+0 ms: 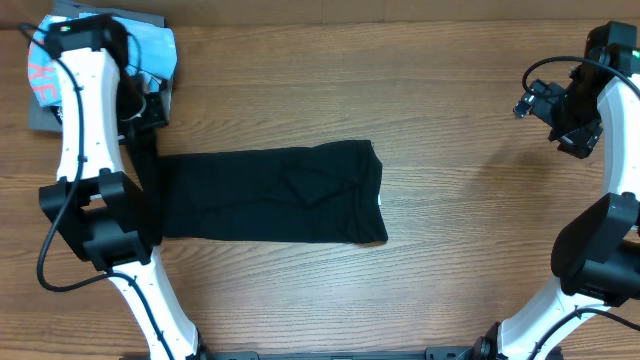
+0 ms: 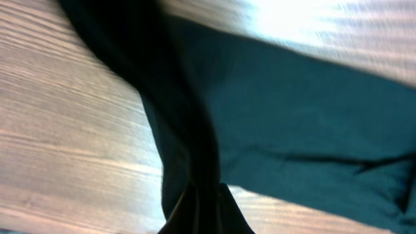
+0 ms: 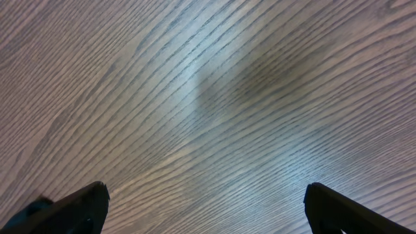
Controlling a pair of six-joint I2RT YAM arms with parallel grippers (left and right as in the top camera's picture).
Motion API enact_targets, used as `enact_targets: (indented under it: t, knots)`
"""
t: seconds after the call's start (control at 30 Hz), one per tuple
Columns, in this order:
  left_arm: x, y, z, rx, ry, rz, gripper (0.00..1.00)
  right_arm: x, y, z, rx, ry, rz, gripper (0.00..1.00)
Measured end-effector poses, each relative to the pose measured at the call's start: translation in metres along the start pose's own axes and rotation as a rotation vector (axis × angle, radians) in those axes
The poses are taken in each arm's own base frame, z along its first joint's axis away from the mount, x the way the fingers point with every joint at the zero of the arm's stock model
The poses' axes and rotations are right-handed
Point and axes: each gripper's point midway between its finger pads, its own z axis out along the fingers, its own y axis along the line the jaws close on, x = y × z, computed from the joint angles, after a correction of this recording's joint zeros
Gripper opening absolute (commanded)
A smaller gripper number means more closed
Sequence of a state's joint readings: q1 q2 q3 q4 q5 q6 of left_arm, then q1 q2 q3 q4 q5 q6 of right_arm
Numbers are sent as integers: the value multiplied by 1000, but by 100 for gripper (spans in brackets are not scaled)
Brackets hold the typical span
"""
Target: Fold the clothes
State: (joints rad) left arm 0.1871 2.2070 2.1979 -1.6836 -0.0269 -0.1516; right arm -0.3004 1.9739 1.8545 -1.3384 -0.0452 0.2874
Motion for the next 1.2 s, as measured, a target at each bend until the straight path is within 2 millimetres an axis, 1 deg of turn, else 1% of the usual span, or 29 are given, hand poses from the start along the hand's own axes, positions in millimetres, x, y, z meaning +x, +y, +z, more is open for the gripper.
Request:
enact_targets:
  t: [0.17, 0.3, 0.37, 0.43, 0.57, 0.63, 0.77, 0.97, 1.1, 1.2]
  knots:
    - [28, 1, -7, -13, 23, 6, 4, 0, 0, 0, 0, 0, 0, 100]
    - [50, -3, -11, -19, 37, 21, 4, 0, 0, 0, 0, 0, 0, 100]
    - [58, -10, -9, -25, 52, 35, 4, 0, 0, 0, 0, 0, 0, 100]
    - [63, -19, 0, -34, 71, 58, 4, 0, 0, 0, 0, 0, 0, 100]
    - [71, -28, 26, -48, 112, 84, 4, 0, 0, 0, 0, 0, 0, 100]
    - [73, -29, 37, -50, 127, 82, 4, 0, 0, 0, 0, 0, 0, 100]
    - [72, -30, 54, -45, 126, 73, 4, 0, 0, 0, 0, 0, 0, 100]
    - [66, -43, 66, 20, 103, 68, 4, 0, 0, 0, 0, 0, 0, 100]
    - [66, -53, 67, 35, 96, 88, 4, 0, 0, 0, 0, 0, 0, 100]
    - [71, -66, 67, 33, 96, 127, 4, 0, 0, 0, 0, 0, 0, 100]
